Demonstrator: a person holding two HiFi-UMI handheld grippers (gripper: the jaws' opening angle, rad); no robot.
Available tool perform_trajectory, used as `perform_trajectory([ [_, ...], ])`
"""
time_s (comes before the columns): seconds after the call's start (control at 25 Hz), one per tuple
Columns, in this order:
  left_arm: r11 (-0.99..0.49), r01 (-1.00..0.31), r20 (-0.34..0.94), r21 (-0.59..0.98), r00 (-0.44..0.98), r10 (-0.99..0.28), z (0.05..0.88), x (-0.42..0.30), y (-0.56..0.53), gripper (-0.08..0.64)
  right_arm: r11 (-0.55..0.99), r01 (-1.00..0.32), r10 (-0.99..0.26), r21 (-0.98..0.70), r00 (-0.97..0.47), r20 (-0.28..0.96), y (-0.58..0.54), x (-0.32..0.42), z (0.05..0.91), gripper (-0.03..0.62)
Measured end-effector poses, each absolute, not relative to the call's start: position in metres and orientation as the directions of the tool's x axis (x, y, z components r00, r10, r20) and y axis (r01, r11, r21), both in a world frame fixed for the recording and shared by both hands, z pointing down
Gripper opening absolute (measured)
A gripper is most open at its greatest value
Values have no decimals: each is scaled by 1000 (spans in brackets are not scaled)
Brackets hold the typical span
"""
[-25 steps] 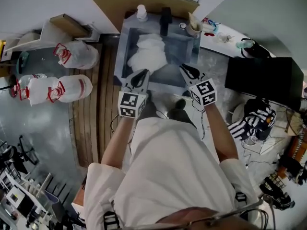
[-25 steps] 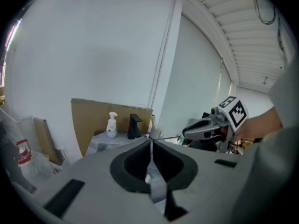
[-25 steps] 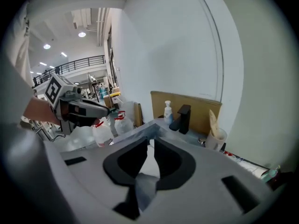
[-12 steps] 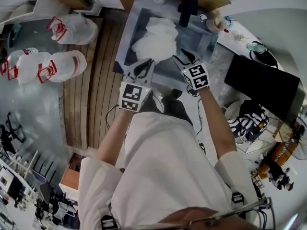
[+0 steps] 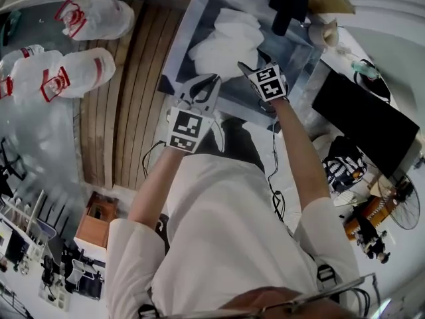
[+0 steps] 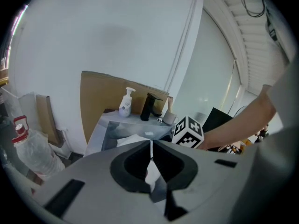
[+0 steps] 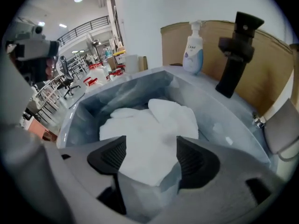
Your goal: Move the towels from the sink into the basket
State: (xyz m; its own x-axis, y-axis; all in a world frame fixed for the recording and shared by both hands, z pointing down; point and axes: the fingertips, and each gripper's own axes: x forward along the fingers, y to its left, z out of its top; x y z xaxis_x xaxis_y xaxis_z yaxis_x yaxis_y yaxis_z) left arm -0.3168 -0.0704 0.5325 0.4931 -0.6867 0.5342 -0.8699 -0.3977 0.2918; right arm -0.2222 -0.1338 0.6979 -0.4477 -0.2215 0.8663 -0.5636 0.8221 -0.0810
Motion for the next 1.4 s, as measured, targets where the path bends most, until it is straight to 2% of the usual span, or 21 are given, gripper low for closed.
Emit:
perform_trajectory([
  [0.24,-379,-871,544,314,492,-680,551,-329,-73,18,858,-509,-152,-73,-387,909,-134,-234,743,403],
  [0.52,-365,-871,560,328,491,-667,571,-341,-70,17,867,-495,-137,-52,-338,931,-134,-240,783,409],
  [0.6,-362,-871,565,333,492,-663,577,-344,-68,17,867,-495,-141,-47,-336,931,-136,-242,785,357],
  [0.76,-363,-870,578,334,493,-650,587,-346,-65,17,860,-508,-144,-45,-327,934,-137,-245,784,151],
  [0.8,-364,-869,578,336,496,-648,588,-344,-64,17,853,-519,-137,-56,-326,936,-137,-243,781,133],
  [1.12,-354,-872,589,339,490,-642,575,-345,-52,17,802,-579,-134,-143,-408,903,-115,-237,732,106],
  [1.4,-378,-859,561,345,512,-651,547,-336,-53,17,811,-575,-219,-105,-465,858,-117,-230,664,101],
])
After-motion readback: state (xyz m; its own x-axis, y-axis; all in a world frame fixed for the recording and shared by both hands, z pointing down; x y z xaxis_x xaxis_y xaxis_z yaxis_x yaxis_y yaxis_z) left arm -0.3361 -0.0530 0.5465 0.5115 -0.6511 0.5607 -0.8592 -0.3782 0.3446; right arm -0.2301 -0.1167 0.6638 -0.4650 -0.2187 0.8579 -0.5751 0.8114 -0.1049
